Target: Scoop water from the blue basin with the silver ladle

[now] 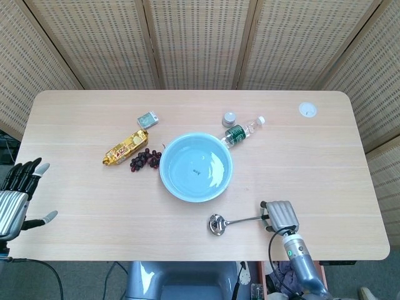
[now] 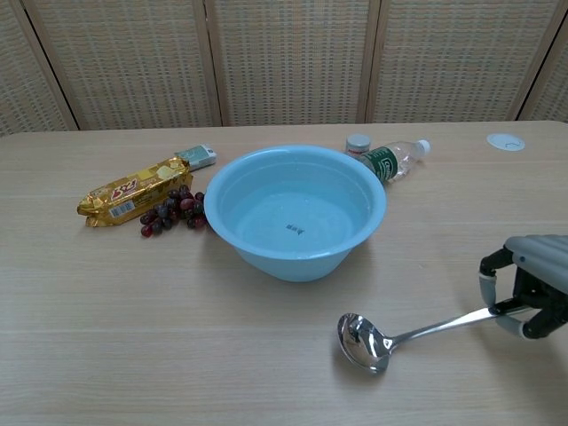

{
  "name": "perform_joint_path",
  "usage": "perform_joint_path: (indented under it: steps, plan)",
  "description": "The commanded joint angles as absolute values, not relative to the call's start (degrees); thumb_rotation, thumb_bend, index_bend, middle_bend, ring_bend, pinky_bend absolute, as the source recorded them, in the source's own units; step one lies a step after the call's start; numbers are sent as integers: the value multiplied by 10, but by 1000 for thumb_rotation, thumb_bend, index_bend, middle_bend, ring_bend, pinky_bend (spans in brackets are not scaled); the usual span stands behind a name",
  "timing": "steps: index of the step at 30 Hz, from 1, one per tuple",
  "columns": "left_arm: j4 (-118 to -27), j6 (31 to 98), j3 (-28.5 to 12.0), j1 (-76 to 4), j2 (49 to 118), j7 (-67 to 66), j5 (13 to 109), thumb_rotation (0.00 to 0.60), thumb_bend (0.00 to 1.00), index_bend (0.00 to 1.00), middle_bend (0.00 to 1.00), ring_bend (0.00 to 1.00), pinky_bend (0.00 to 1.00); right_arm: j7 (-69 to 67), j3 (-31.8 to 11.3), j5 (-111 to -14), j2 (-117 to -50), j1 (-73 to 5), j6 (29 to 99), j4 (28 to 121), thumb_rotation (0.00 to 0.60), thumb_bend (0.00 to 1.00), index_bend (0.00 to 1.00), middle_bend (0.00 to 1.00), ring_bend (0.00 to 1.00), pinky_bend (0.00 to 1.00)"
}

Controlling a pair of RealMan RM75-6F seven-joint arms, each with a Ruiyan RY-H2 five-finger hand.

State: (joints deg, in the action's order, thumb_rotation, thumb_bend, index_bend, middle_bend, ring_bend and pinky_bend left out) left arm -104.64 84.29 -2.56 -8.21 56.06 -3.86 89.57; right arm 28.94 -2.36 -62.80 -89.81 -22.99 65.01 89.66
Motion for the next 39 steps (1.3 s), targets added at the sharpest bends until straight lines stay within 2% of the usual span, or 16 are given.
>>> perform_joint_path:
  steps: [1, 15, 23, 34, 39]
  plan:
    - [-1047, 842, -25, -83, 561, -40, 895, 600, 0, 0, 0, 0, 0, 266, -25, -640, -874, -225, 649, 917, 600, 703, 765, 1000, 989, 1000]
    - [-1049, 838, -24, -84, 563, -47, 895, 600, 0, 0, 0, 0, 0, 217, -20, -684, -784, -211, 661, 982, 600, 705, 767, 1000, 989, 1000]
    - [-1049, 836, -25, -86, 564, -51, 891, 600, 0, 0, 0, 0, 0, 223, -32, -689, -743, -215, 671, 1031, 600, 712, 767, 1000, 989, 1000]
    - [-1049, 833, -28, -88, 564, -48, 885, 600, 0, 0, 0, 0, 0, 286, -105, -610, -668, -268, 651, 1113, 600, 717, 767, 1000, 989, 1000]
    - [-1048, 822, -27, -94, 563, -49, 884, 600, 0, 0, 0, 0, 0, 381, -160, -494, -651, -350, 616, 1113, 600, 718, 767, 1000, 988, 1000]
